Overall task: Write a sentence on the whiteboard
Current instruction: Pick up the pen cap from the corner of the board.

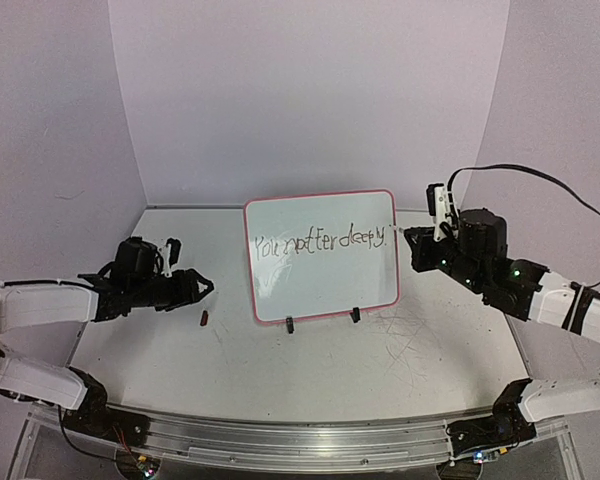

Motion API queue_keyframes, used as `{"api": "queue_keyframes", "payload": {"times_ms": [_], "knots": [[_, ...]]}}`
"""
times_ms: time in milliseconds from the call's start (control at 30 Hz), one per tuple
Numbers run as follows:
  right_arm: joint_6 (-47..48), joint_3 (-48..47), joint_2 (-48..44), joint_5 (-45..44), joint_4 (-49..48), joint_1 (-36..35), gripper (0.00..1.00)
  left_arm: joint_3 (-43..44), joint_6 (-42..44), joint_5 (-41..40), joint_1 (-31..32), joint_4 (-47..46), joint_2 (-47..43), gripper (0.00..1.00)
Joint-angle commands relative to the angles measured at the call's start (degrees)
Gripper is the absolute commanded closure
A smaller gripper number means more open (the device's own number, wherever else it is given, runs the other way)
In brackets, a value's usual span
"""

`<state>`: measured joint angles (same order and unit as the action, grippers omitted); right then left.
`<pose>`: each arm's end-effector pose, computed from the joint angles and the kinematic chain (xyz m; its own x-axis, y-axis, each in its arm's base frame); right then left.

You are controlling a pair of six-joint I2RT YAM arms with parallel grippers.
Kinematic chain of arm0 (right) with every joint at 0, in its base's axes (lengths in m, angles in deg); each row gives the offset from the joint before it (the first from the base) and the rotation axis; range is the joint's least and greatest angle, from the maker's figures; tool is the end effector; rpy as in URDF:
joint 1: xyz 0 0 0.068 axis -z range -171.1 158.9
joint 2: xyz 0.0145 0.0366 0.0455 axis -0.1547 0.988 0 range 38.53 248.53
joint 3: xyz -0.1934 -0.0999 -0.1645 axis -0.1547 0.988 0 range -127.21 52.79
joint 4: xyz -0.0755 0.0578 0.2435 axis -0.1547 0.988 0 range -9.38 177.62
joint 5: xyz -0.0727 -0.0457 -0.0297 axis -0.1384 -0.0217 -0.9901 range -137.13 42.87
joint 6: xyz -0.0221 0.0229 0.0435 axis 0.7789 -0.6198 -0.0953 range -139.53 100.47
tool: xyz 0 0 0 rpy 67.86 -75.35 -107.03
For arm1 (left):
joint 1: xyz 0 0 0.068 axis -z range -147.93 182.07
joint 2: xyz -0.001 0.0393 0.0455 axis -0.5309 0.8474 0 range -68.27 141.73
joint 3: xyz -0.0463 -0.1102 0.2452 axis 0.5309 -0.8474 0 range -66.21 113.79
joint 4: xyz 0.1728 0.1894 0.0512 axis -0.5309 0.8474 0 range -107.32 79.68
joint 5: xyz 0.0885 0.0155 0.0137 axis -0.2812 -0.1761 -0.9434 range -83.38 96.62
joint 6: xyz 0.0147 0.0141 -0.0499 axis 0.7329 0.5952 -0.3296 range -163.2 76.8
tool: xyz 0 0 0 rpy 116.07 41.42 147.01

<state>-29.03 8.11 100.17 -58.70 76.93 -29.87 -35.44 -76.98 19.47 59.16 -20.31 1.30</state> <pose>0.2011 0.1524 0.3068 -0.2525 0.0045 -0.9676 -0.4255 0.8976 0.1152 0.2142 -0.1185 0.1906 -0.7691 -0.2155 -0.6017 0.2129 0.8013 -0.5591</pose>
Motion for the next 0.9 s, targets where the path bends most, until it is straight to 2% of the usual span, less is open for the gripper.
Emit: {"api": "queue_keyframes", "payload": {"times_ms": [0, 133, 200, 400, 633, 867], "knots": [[1.5, 1.6, -2.3, 3.3, -4.0, 0.3, 1.0, 13.4, -0.5, -10.6, 0.0, 23.1, 6.4, 0.38], [1.0, 1.8, -2.7, 5.7, -4.1, 0.2, 1.0, 19.2, 1.5, -9.1, 0.1, 26.2, 16.2, 0.42], [0.6, 2.0, -3.4, 6.8, -4.2, 0.2, 1.0, 20.2, 1.5, -7.8, 0.8, 26.3, 18.8, 0.41], [0.1, 2.0, -3.3, 9.0, -4.5, 0.2, 1.0, 20.5, 1.3, -10.6, 3.9, 26.4, 23.5, 0.39], [0.9, 0.1, -2.1, 10.3, -4.2, 0.3, 1.0, 19.9, 0.8, -16.2, 6.6, 25.9, 26.7, 0.56], [1.2, -0.9, -0.5, 11.1, -4.2, 0.3, 1.0, 19.4, 1.4, -22.4, 7.7, 25.4, 26.9, 0.81]]}}
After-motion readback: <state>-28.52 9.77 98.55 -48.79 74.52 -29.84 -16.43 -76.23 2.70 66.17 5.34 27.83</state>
